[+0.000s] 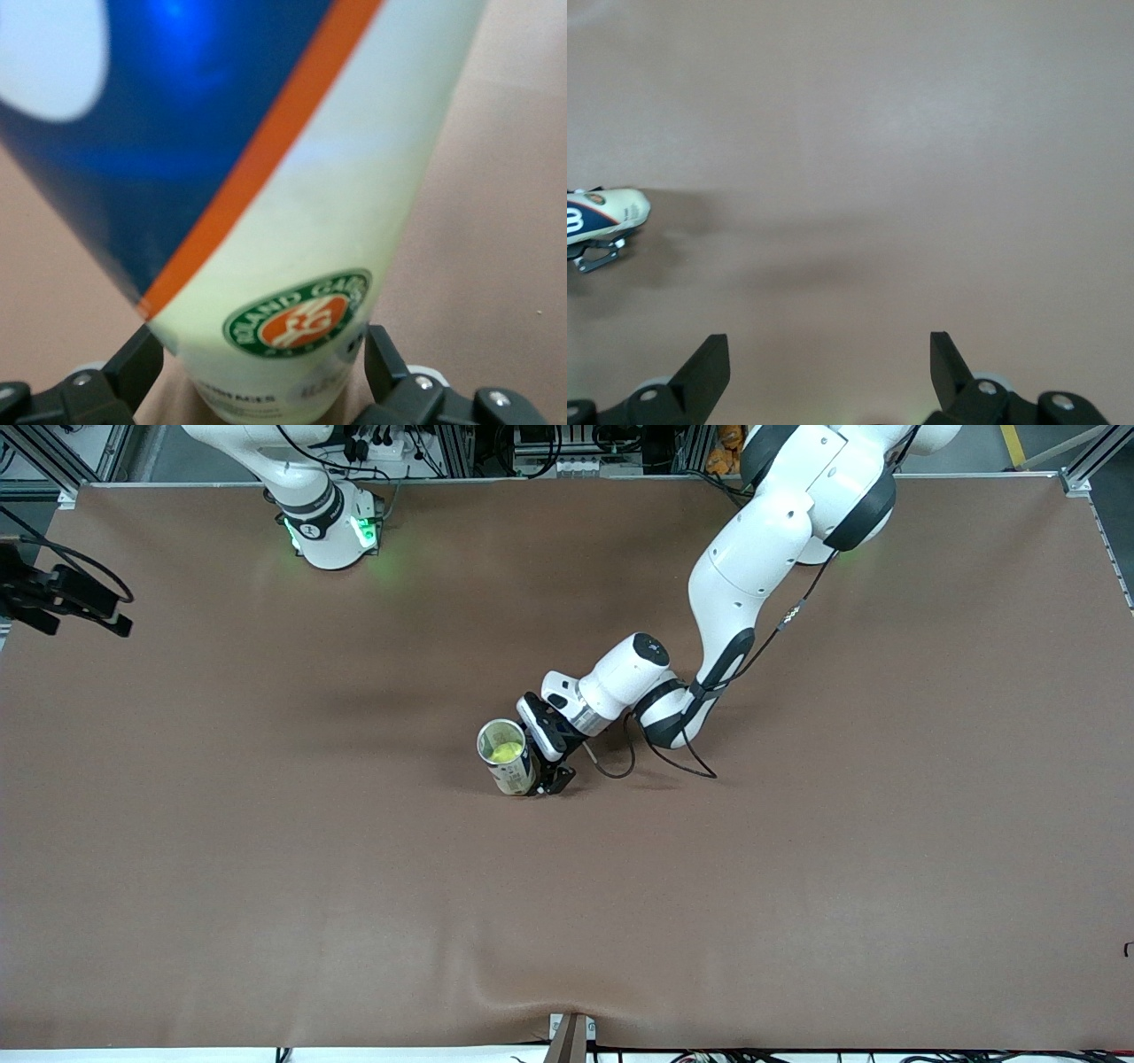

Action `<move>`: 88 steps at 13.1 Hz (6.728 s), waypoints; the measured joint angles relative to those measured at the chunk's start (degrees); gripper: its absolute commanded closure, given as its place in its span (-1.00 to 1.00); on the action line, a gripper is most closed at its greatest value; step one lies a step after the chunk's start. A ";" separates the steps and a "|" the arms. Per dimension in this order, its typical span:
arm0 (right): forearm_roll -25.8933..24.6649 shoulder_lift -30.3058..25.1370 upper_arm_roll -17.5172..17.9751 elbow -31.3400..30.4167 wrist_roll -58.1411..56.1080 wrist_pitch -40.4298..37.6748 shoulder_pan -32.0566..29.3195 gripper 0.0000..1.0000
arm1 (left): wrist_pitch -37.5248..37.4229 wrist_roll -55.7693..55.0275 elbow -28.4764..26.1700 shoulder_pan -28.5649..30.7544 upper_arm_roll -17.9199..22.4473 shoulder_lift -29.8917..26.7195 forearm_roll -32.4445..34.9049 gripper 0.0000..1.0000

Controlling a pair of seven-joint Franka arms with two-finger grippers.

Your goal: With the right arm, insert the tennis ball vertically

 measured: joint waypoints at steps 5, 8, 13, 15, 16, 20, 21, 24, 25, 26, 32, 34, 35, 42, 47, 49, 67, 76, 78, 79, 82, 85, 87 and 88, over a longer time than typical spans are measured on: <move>-2.00 0.06 0.06 2.00 -0.04 -2.42 -0.48 -1.00 | 0.13 -0.26 -3.35 1.80 -0.33 -1.16 0.00 -1.00; -2.17 0.15 0.10 2.00 -0.16 -2.49 -0.48 -1.00 | 0.13 -0.47 -8.06 4.56 -1.46 -4.56 0.00 -1.00; -2.20 0.21 0.10 2.00 -0.16 -2.59 -0.48 -1.00 | -4.39 -0.62 -12.17 14.44 -8.57 -9.19 0.00 -1.00; -2.23 0.21 0.06 2.01 -0.16 -2.59 -0.52 -1.00 | -8.92 -0.62 -12.37 19.40 -12.88 -10.40 0.00 -1.00; -2.24 0.21 0.03 2.01 -0.16 -2.58 -0.55 -1.00 | -11.42 -0.62 -12.41 21.81 -14.79 -11.08 0.00 -1.00; -2.26 0.21 0.09 2.03 -0.17 -2.56 -0.58 -1.00 | -29.69 -0.63 -11.40 30.63 -22.03 -17.30 0.00 -1.00; -2.27 0.21 0.08 2.04 -0.17 -2.55 -0.59 -1.00 | -35.32 -0.73 -10.41 32.83 -23.94 -19.06 -0.01 -1.00; -2.42 0.20 -0.01 2.24 -0.09 -2.54 -1.96 -1.00 | -54.20 -0.92 -4.36 39.74 -30.44 -22.16 -0.03 -1.00; -2.42 0.19 -0.02 2.32 0.02 -2.65 -2.66 -1.00 | -61.13 -0.92 -1.29 41.33 -32.15 -22.50 -0.03 -1.00; -2.41 0.18 0.00 2.40 0.26 -2.70 -2.93 -1.00 | -67.90 -0.92 2.06 42.17 -33.19 -22.67 -0.03 -1.00; -2.41 0.08 4.58 2.66 1.33 -2.71 -2.36 -1.00 | -90.04 -1.13 13.82 44.74 -33.70 -25.17 -0.65 -1.00; -2.42 0.07 4.58 2.70 1.33 -2.68 -2.35 -1.00 | -93.30 -1.18 14.53 46.38 -33.68 -28.60 -0.65 -1.00; -2.42 0.07 4.49 2.71 1.33 -2.69 -2.36 -1.00 | -94.39 -1.21 14.56 47.64 -33.69 -30.52 -0.65 -1.00; -2.42 0.07 4.44 2.73 3.64 -4.00 -2.36 -1.00 | -99.07 -1.23 14.63 50.41 -26.48 -41.53 -10.05 -1.00; -2.47 0.07 3.84 3.05 3.87 -3.89 -2.55 -1.00 | -109.85 -0.97 14.58 35.91 -1.73 -51.80 -20.51 -1.00; -2.47 0.07 3.67 3.41 3.88 -3.75 -2.66 -1.00 | -115.04 -1.08 14.14 31.97 3.53 -55.05 -20.78 -1.00; -2.47 0.12 3.67 3.52 3.89 -3.10 -2.66 -1.00 | -120.94 -4.37 5.02 23.37 13.95 -64.15 -20.79 -1.00; -2.47 0.12 3.68 3.52 3.90 -3.11 -2.66 -1.00 | -120.92 -4.36 5.33 24.28 14.57 -64.41 -20.79 -1.00; -2.47 0.12 3.68 3.52 3.90 -3.11 -2.66 -1.00 | -119.85 -4.33 5.19 25.70 14.69 -63.47 -20.79 -1.00; -2.47 0.12 3.68 3.52 3.90 -3.11 -2.66 -1.00 | -118.59 -4.27 5.18 26.25 14.71 -62.89 -20.79 -1.00; -2.47 0.12 3.67 3.52 3.91 -3.11 -2.66 -1.00 | -115.19 -4.26 4.87 26.45 14.63 -61.91 -20.79 -1.00; -2.47 0.12 3.67 3.52 3.91 -3.11 -2.66 -1.00 | -113.61 -4.26 2.92 27.66 13.13 -62.00 -20.79 -1.00; -2.47 0.12 3.67 3.52 3.92 -3.11 -2.66 -1.00 | -113.11 -4.27 2.42 29.57 10.64 -62.06 -20.79 -1.00; -2.47 0.12 3.67 3.52 3.93 -3.11 -2.66 -1.00 | -113.07 -4.27 2.38 29.87 10.24 -62.12 -20.79 -1.00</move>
